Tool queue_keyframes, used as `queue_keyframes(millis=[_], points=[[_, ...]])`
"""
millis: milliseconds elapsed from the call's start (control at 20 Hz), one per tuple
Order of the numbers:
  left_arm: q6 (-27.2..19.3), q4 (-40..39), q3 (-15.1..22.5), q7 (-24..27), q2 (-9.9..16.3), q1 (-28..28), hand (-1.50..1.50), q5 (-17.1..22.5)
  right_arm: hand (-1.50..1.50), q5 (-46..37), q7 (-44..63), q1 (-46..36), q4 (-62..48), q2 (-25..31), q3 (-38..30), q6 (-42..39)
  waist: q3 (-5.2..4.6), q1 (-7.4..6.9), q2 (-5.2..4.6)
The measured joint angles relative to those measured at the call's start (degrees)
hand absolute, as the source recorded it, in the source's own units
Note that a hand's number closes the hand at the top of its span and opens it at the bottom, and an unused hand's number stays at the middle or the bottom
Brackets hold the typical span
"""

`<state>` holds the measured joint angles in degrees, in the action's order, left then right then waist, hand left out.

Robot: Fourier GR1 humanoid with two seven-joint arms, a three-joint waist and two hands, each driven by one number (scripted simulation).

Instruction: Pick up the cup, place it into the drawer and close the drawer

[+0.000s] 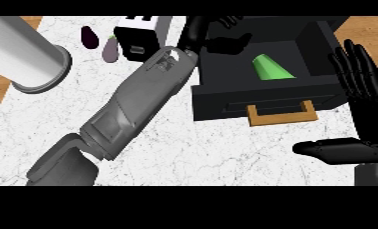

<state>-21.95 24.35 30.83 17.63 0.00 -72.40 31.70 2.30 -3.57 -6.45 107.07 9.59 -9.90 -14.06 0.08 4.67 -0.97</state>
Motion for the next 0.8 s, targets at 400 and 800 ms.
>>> queue_keyframes(millis=[400, 800], points=[[-5.3, 0.4, 6.7, -1.8, 0.0, 0.2, -1.50, 1.2, -1.50, 1.5, 0.7, -0.6, 0.3, 0.4, -0.3, -0.8, -0.01, 0.35, -0.07], [-7.3, 4.7, 5.7, 4.0, 0.0, 0.3, -1.50, 5.3, 1.50, 11.6, 3.2, -1.0, 1.0, 1.6, -1.5, -6.6, -0.04, -0.66, 0.23]])
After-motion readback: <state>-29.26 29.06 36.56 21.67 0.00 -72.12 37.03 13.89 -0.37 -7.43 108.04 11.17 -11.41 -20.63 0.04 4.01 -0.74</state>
